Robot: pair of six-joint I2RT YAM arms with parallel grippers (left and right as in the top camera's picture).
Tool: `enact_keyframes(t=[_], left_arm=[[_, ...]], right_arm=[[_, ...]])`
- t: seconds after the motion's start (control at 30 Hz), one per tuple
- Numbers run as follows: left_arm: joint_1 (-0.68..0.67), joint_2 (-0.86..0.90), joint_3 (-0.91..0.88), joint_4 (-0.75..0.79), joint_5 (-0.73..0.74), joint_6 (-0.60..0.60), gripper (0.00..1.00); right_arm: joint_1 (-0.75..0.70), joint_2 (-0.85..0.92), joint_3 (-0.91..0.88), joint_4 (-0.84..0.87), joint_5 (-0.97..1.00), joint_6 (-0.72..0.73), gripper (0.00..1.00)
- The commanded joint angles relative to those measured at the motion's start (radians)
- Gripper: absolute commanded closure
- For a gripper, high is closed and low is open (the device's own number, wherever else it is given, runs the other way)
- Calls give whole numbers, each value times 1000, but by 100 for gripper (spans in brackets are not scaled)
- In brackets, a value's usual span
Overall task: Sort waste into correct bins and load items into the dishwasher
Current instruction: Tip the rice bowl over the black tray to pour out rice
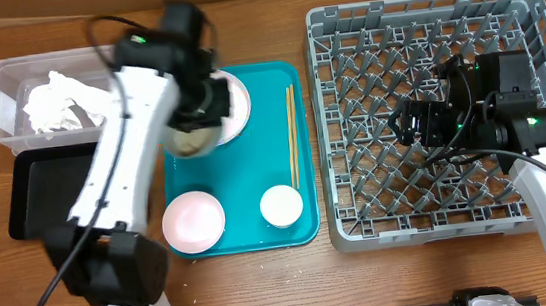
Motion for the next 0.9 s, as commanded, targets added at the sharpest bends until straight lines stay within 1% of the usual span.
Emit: enact_keyframes(t=[0.0, 0.13, 0.3, 0.43, 0.57, 0.6, 0.67, 0.73, 0.8, 0.87], left_arm=[[94, -39, 81, -81, 2, 98, 96], [190, -40, 76, -134, 30, 186, 96], [359, -39, 38, -129, 265, 376, 96], [500, -39, -7, -128, 401, 498, 96], [647, -39, -93, -114, 593, 623, 96], [696, -39, -138, -96, 667, 663, 96], [758, -36, -206, -59, 768, 721, 96], [813, -35, -281, -9, 867, 755, 96], [853, -35, -344, 41, 942, 761, 96], [906, -35, -433, 123, 1033, 760, 96]], right_arm=[[-3, -4, 22, 5, 5, 0, 0], [-3, -4, 22, 3, 5, 0, 0], [-3, -4, 22, 5, 4, 0, 0], [-3, -4, 22, 2, 4, 1, 0], [-3, -4, 22, 5, 3, 5, 0], [-3, -4, 22, 7, -1, 5, 0], [-3, -4, 22, 8, -1, 8, 0], [-3, -4, 22, 10, -4, 16, 0], [-3, -4, 22, 15, -4, 31, 0], [-3, -4, 22, 17, -4, 31, 0]])
